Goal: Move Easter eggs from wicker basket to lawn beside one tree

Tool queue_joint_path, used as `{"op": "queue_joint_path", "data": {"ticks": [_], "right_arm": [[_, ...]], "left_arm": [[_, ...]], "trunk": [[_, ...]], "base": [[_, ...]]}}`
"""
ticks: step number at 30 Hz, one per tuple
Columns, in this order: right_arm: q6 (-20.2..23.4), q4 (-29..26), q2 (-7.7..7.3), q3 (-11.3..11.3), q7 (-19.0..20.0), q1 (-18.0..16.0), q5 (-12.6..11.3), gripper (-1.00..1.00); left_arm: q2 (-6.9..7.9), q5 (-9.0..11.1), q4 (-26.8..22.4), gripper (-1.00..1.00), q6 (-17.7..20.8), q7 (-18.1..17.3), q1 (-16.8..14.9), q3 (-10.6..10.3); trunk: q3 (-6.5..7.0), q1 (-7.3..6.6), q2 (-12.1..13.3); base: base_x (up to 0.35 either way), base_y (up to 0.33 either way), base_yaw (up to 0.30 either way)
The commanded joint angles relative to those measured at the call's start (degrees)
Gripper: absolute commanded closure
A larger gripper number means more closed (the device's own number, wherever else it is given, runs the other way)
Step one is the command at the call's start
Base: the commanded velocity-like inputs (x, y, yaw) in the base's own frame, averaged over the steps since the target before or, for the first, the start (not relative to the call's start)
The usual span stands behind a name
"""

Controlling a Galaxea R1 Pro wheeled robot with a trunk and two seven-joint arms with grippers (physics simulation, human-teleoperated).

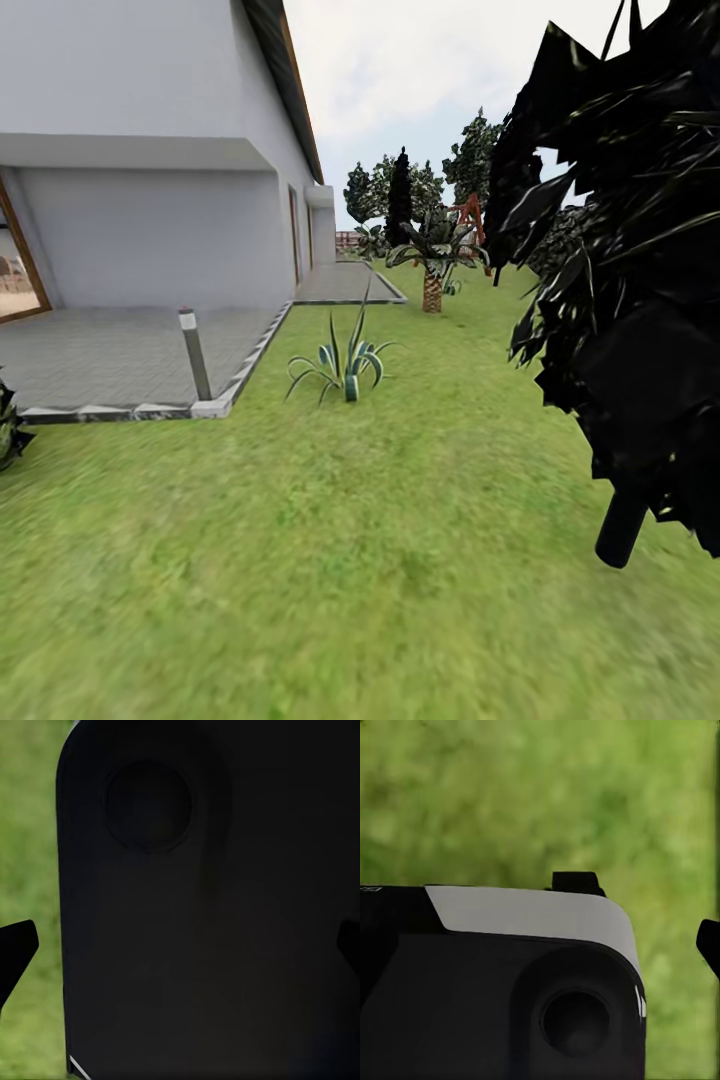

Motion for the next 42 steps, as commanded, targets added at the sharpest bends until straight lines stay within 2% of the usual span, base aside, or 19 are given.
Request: {"op": "queue_joint_path", "data": {"ticks": [1,30,42], "right_arm": [[-0.19,0.05,0.01,-0.02,0.03,-0.03,-0.01,-1.0],[-0.19,1.02,0.09,-0.02,0.03,-0.03,-0.02,-1.0],[-0.19,1.02,0.09,-0.02,0.03,-0.04,-0.02,-1.0]], "left_arm": [[0.01,0.47,-0.08,-1.0,0.07,-0.25,0.02,0.1],[0.1,0.45,-0.08,-1.0,0.07,-0.42,0.02,0.13],[0.13,0.45,-0.08,-1.0,0.06,-0.51,0.02,0.14]], "trunk": [[-0.05,0.03,-0.02],[-0.05,0.03,-0.02],[0.27,0.03,-0.02]], "base": [[0.315,-0.076,0.0],[0.321,-0.028,-0.001],[0.327,0.0,-0.16]]}}
